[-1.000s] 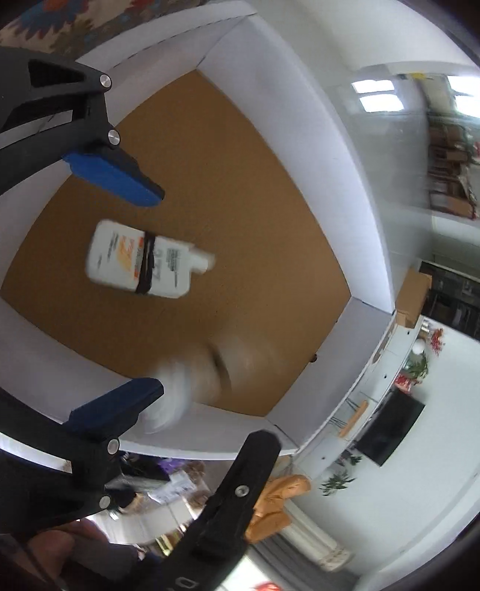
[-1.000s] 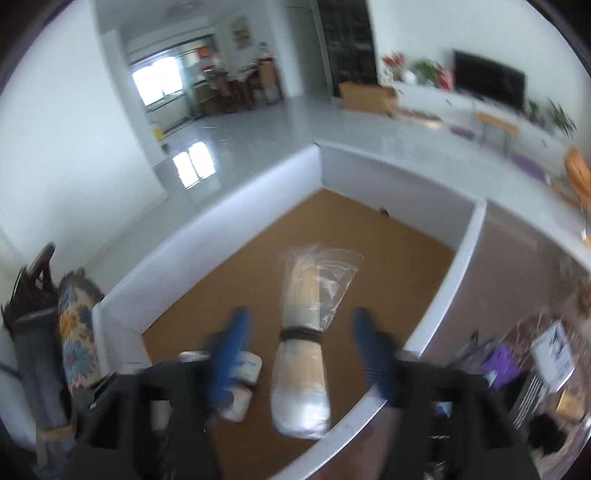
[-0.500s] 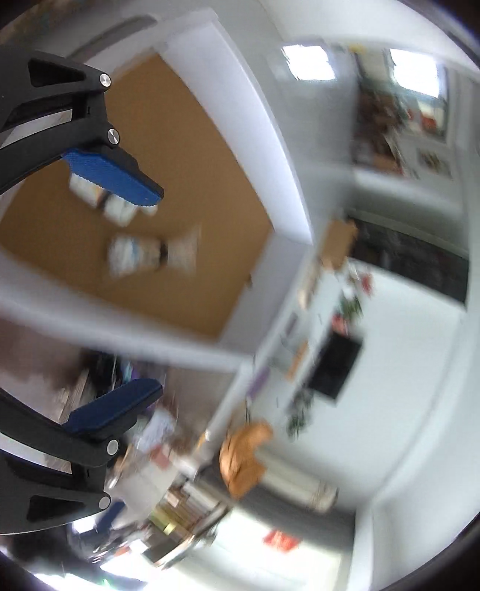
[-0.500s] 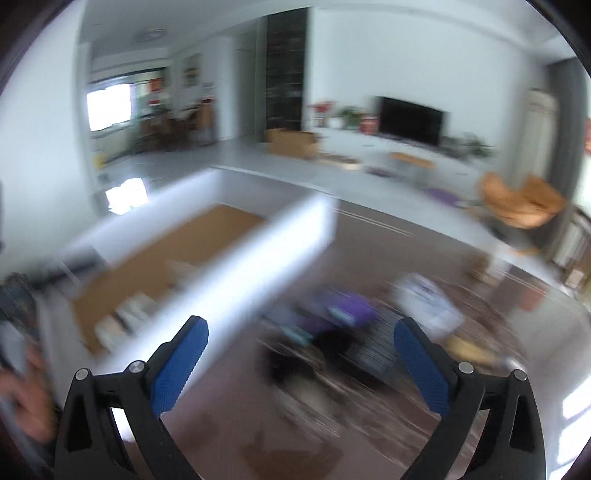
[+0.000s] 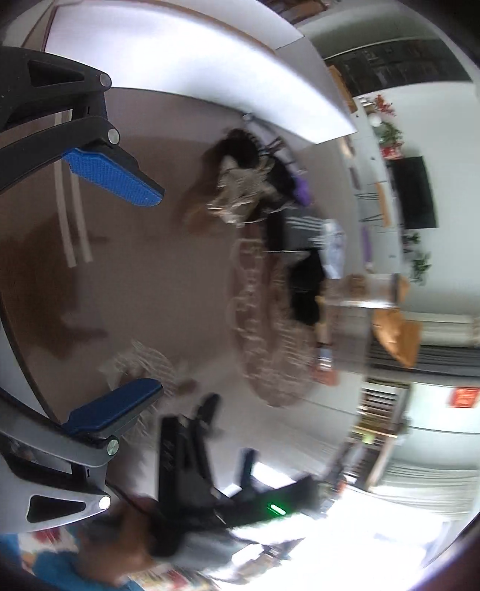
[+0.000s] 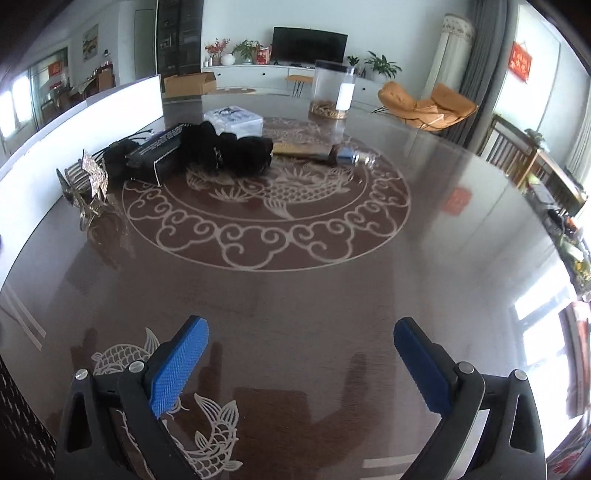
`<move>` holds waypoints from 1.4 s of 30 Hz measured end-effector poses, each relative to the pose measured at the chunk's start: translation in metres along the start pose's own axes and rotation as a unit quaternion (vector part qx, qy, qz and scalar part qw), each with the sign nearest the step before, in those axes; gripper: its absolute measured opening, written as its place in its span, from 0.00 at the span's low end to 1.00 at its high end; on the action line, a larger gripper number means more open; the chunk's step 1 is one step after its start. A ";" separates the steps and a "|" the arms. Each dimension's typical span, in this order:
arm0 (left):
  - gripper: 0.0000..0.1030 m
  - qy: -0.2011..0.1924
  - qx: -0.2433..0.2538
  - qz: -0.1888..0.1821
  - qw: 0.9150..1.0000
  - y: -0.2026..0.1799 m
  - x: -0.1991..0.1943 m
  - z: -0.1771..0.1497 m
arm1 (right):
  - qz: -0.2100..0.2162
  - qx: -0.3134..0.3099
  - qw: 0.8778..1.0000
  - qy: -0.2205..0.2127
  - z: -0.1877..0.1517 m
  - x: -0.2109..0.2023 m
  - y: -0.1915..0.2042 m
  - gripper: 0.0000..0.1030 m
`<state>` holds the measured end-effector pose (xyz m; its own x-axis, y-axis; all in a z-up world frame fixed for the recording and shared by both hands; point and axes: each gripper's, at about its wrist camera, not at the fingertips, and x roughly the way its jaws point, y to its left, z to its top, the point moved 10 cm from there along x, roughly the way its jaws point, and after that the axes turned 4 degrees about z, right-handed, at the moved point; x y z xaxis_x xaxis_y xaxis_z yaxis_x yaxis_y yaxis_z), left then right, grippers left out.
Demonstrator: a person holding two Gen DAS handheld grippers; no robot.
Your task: Organize objects
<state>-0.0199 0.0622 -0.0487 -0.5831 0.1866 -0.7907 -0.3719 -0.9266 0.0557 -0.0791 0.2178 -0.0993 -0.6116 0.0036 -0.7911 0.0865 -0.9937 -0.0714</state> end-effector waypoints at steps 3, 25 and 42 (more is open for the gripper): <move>0.93 0.025 0.006 0.025 0.999 0.002 0.013 -0.014 | 0.009 -0.011 1.000 0.002 0.002 0.008 0.008 0.98; 0.94 0.085 -0.073 0.053 0.992 0.043 0.057 -0.025 | 0.046 0.029 0.998 0.014 -0.012 0.021 0.005 1.00; 1.00 0.090 -0.096 0.064 0.989 0.054 0.056 -0.029 | 0.046 0.030 0.998 0.014 -0.012 0.020 0.006 1.00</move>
